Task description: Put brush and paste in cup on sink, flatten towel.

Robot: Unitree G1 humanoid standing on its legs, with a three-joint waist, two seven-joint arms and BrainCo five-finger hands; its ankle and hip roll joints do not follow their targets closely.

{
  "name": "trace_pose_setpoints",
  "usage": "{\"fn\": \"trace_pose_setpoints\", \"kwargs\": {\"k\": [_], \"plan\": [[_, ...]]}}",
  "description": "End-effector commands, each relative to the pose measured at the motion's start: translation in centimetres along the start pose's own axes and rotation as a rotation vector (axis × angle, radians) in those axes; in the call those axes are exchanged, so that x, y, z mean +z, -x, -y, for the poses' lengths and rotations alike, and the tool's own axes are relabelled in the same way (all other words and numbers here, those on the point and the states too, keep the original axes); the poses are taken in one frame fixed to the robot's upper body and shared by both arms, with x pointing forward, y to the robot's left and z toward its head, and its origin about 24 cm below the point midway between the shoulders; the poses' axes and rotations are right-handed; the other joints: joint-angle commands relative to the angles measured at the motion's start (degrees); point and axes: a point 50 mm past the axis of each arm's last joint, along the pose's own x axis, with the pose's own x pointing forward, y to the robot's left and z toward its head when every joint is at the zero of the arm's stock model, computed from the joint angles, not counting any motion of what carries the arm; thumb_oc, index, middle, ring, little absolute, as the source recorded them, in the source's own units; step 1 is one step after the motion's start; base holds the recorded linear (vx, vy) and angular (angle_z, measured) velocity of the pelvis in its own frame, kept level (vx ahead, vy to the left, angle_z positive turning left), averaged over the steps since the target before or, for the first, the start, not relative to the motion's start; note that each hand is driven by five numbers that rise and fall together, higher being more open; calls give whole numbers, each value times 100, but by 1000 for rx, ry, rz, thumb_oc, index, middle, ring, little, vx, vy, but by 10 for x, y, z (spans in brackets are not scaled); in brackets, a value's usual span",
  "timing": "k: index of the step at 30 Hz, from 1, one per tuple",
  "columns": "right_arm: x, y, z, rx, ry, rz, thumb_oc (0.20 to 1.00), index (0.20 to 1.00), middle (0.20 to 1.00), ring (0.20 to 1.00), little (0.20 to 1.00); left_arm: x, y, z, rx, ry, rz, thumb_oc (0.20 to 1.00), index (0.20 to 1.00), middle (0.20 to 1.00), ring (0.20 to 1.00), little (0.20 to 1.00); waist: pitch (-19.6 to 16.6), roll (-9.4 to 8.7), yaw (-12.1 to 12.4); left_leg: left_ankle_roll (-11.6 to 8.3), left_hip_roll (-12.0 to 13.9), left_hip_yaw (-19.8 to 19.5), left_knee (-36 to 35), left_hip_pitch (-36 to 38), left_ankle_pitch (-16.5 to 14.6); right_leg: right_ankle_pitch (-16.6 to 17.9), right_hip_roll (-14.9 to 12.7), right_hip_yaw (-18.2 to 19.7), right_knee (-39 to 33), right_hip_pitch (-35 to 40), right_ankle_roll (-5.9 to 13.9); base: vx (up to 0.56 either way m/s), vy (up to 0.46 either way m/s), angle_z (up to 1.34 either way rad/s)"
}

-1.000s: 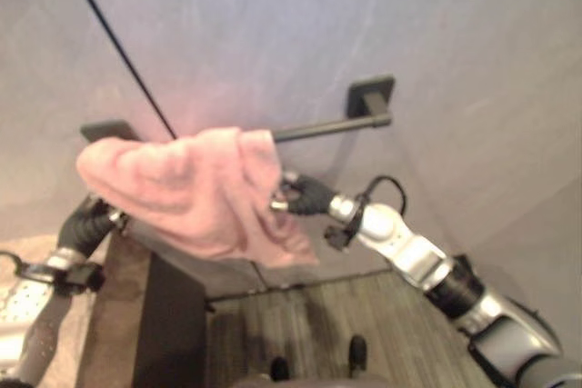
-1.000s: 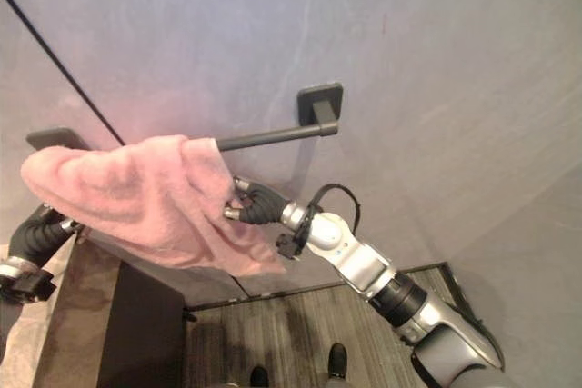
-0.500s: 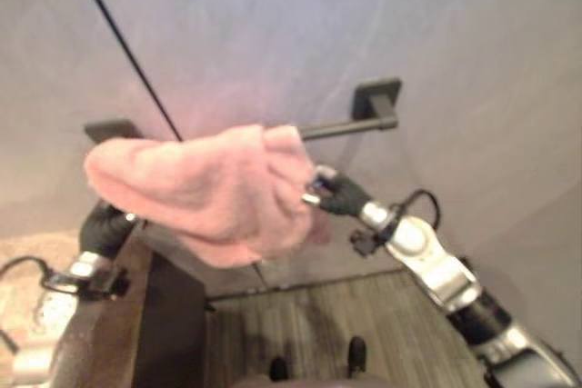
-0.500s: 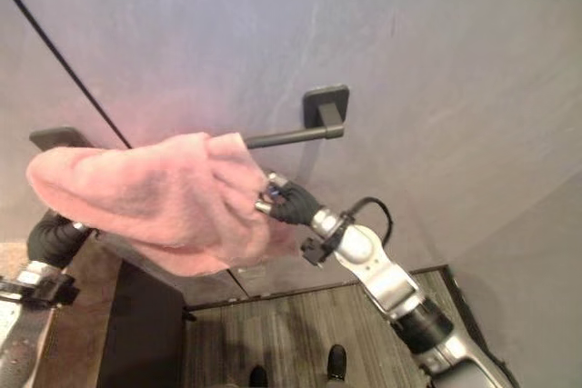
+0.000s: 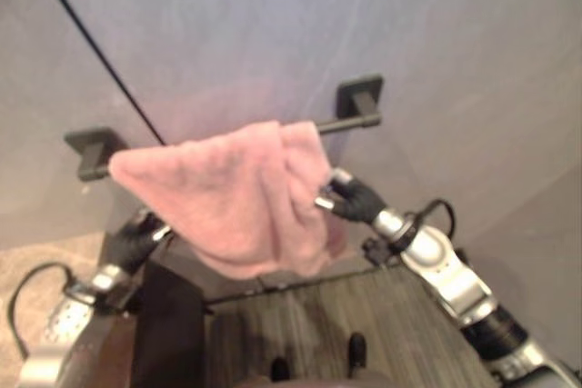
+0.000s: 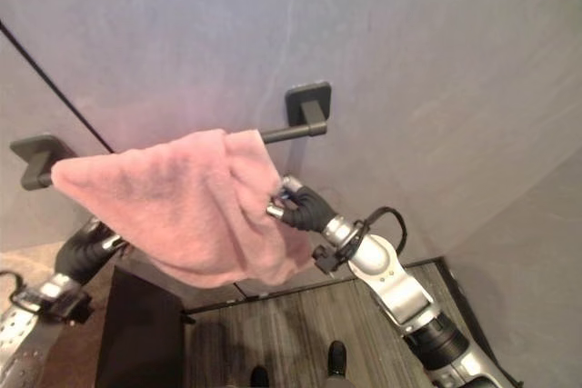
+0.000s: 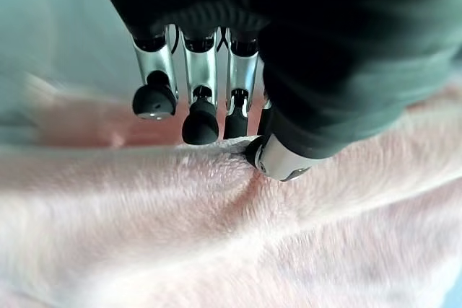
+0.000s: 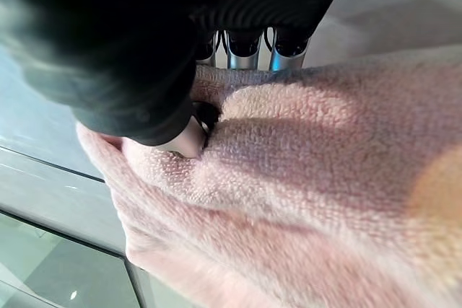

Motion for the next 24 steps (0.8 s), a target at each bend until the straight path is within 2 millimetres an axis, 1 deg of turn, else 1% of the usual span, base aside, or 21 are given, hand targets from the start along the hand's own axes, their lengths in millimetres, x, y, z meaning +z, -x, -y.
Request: {"fn": "trace_pose_setpoints", "kwargs": {"k": [1,2,3,6,9,12,13,14,15,18,19,24], "plan": [[48,-18,9,-14,12,266,200,200,200,200,200,43,-11,-11,4,-78,180,200,200,200,200,200,29,-128,190,374,-226,77,88,-19,-362,-210,-484,-196,34,398,443,-14,-27,6],[48,-18,9,-14,12,266,200,200,200,200,200,43,-10,-11,4,-78,180,200,200,200,200,200,30,-127,184,374,-226,74,88,-18,-362,-210,-484,-200,34,400,443,-19,-28,9],[44,-19,11,-20,2,246,200,200,200,200,200,36,-6,-22,64,-93,145,200,200,200,200,200,9,-115,219,370,-232,46,88,-15,-350,-218,-497,-228,34,419,443,-19,-22,6],[42,-22,12,-31,-14,242,200,200,200,200,200,23,-5,-30,107,-54,98,200,200,200,200,200,-13,-70,243,356,-232,43,88,-22,-337,-224,-507,-273,34,432,437,-29,-18,6],[46,-23,11,-15,-9,255,200,200,200,200,200,30,-7,-25,49,-138,80,200,200,200,200,200,-35,-33,243,351,-233,34,88,-18,-333,-229,-507,-278,34,446,426,-17,-7,5],[46,-24,12,-24,-15,260,200,200,200,200,200,26,-10,-24,59,-77,98,200,200,200,200,200,-24,-20,214,339,-229,28,88,-24,-315,-228,-507,-302,34,450,418,-21,-11,6],[46,-24,12,-24,-15,260,200,200,200,200,200,26,-10,-24,58,-77,99,200,200,200,200,200,-23,-18,215,339,-228,27,88,-25,-314,-229,-507,-304,34,450,417,-22,-3,4],[44,-23,11,-20,-11,248,200,200,200,200,200,25,-12,-21,33,-127,75,200,200,200,200,200,-26,-4,194,340,-232,16,88,-31,-309,-224,-501,-293,34,448,412,0,0,0],[43,-22,11,-21,-5,244,200,200,200,200,200,27,-12,-19,15,-138,74,200,200,200,200,200,-25,-1,183,337,-232,22,88,-33,-310,-223,-499,-293,34,444,413,0,0,0],[43,-22,12,-26,-7,243,200,200,200,200,200,28,-15,-15,3,-113,97,200,200,200,200,200,-21,-3,173,337,-228,34,88,-43,-308,-220,-495,-286,34,425,414,0,0,0],[44,-20,13,-37,-11,249,200,200,200,200,200,27,-19,-10,-15,-86,112,200,200,200,200,200,-10,-2,150,334,-225,47,88,-56,-303,-216,-497,-277,34,408,412,0,0,0],[48,-17,20,-72,1,270,200,200,200,200,200,36,-27,5,-82,-117,161,200,200,200,200,200,14,-7,83,332,-215,68,88,-76,-302,-207,-490,-244,34,376,402,0,0,0]]}}
